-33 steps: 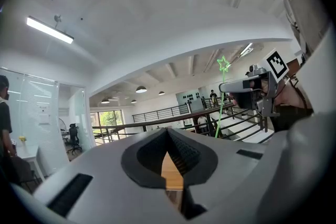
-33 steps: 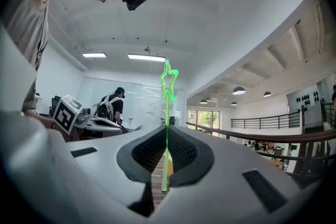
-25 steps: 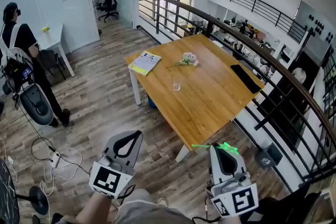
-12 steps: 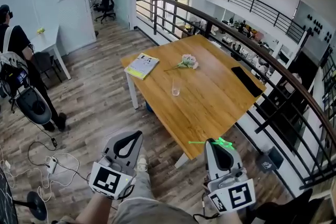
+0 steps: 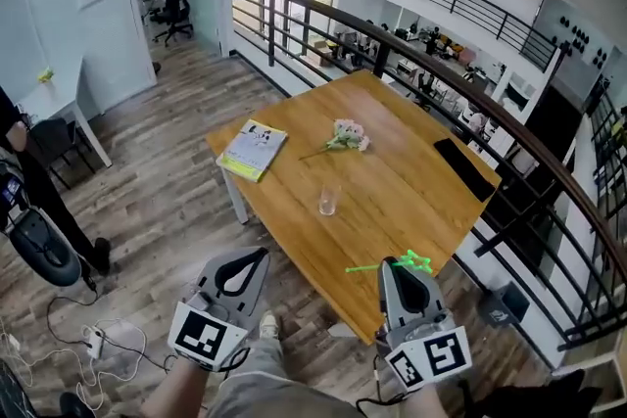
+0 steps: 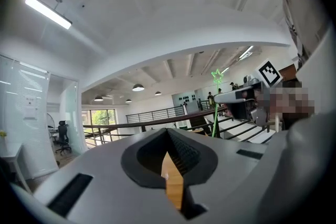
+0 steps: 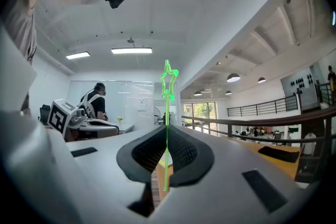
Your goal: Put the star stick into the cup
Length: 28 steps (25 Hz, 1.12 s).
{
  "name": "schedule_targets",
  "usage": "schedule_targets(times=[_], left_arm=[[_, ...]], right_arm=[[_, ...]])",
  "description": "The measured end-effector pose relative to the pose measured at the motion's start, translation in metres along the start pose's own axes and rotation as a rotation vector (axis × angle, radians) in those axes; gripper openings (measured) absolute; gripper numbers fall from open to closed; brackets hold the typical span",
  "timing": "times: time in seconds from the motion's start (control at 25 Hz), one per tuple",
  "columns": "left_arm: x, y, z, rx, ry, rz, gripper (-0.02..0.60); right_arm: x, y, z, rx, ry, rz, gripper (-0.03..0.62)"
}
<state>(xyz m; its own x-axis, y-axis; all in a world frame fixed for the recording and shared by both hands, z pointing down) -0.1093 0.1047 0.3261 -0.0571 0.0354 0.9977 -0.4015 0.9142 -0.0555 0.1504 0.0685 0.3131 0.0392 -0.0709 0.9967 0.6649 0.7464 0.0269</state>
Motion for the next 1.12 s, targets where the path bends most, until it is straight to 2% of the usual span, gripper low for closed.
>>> schedule_targets(times=[0.2, 0.36, 0.48, 0.76, 1.12], left_arm=[[0.008, -0.064, 0.061, 0.074, 0.01, 0.036, 0.014], [0.022, -0.114, 0.106, 0.146, -0.032, 0.073, 0.014], [0.035, -0.147, 0.128, 0.189, -0.028, 0.101, 0.014], [0.066, -0.205, 0.159, 0.27, 0.0, 0.162, 0.014], [0.098, -0.246, 0.169, 0.296, 0.064, 0.247, 0.014]], right_arm=[[0.012, -0.078, -0.02, 0.067, -0.037, 0.038, 0.032], [0.027, -0.136, -0.034, 0.127, -0.032, 0.072, 0.032], [0.041, -0.171, -0.046, 0.162, -0.036, 0.1, 0.032], [0.075, -0.235, -0.074, 0.226, -0.039, 0.15, 0.032], [0.132, -0.28, -0.097, 0.212, -0.049, 0.258, 0.032]])
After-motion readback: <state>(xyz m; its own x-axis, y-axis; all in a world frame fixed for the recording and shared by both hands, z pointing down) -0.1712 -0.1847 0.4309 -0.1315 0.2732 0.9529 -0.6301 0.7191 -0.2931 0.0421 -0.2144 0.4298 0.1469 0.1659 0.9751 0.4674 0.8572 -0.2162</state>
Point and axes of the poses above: the fingertips, and each gripper's own axes: y backward along the fingers, z to its left, x out of its underside, the point moved 8 cm from there along y, backward along the fingers, and after that the axes turned 7 degrees about y, right-handed, at the moved point
